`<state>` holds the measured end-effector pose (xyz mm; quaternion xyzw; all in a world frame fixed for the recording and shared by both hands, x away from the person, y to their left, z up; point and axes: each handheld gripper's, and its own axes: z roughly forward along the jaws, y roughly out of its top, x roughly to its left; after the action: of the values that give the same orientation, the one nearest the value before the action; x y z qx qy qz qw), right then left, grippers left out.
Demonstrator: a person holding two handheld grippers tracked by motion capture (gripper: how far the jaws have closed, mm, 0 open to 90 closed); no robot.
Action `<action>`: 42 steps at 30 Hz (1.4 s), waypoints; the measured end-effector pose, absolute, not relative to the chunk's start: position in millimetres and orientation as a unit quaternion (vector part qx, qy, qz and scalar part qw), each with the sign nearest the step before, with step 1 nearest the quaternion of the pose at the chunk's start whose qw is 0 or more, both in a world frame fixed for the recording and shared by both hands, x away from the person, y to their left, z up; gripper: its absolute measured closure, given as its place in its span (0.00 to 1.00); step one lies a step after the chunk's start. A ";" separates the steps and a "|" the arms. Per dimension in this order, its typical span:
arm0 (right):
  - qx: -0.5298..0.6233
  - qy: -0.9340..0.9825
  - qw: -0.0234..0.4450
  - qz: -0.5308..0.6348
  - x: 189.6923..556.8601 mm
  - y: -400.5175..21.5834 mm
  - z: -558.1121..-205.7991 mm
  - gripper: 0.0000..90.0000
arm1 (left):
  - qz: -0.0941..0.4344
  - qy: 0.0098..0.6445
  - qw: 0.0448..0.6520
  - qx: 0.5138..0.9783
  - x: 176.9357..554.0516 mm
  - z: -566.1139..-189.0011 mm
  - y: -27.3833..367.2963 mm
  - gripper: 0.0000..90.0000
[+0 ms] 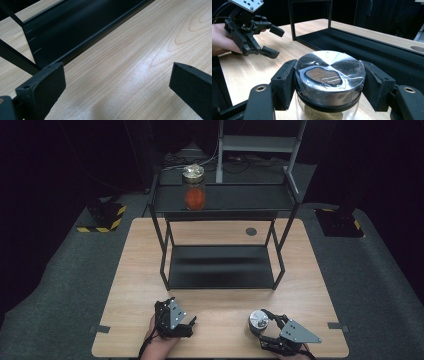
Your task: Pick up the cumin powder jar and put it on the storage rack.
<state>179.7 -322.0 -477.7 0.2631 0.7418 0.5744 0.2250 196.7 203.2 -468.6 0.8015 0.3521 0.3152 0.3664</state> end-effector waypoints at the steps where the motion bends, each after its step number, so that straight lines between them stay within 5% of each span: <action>1: 0.262 0.741 0.226 0.575 179.8 -322.2 -478.2 0.37 | 0.315 0.352 0.366 0.802 196.7 -468.5 203.2 0.01; 42: 0.314 0.692 0.283 0.585 174.0 -347.0 -469.2 0.38 | 0.322 0.340 0.361 0.807 194.5 -469.1 201.0 0.01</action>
<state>174.0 -347.0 -469.2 0.3136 0.6919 0.5853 0.2834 194.5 201.0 -469.1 0.8066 0.3395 0.3222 0.3610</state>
